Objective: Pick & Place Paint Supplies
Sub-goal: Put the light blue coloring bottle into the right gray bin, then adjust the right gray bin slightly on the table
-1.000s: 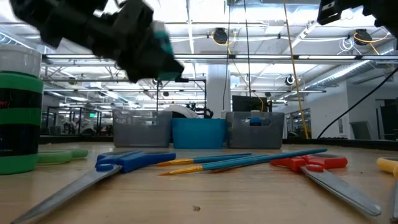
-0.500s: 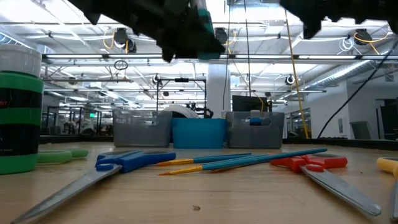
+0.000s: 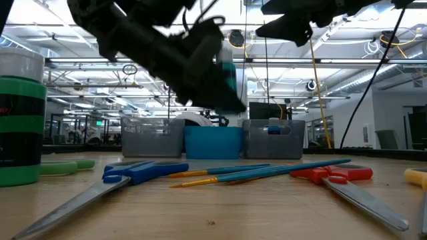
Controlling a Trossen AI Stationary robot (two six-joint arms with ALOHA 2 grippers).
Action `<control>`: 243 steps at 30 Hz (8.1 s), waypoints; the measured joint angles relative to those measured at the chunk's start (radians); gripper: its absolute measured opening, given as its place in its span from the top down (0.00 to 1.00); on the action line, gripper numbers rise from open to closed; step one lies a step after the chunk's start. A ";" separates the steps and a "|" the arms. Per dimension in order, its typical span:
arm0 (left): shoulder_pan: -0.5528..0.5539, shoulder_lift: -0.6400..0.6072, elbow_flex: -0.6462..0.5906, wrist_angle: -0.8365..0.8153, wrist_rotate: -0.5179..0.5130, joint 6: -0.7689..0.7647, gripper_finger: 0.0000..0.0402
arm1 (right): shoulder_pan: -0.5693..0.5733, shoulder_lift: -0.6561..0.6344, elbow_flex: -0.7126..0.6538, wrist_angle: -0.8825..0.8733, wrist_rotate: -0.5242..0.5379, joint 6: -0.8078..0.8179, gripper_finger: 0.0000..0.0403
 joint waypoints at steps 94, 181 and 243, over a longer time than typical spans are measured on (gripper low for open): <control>0.008 -0.278 0.003 0.028 0.074 -0.020 0.12 | -0.349 -0.428 -0.355 0.039 -0.043 0.034 0.76; 0.009 -0.277 0.003 0.031 0.074 0.027 0.12 | -0.507 -0.065 -0.496 0.355 0.027 -0.019 0.57; 0.010 -0.277 0.003 0.031 0.075 0.028 0.13 | -0.534 -0.404 -0.344 -0.449 0.027 0.235 0.98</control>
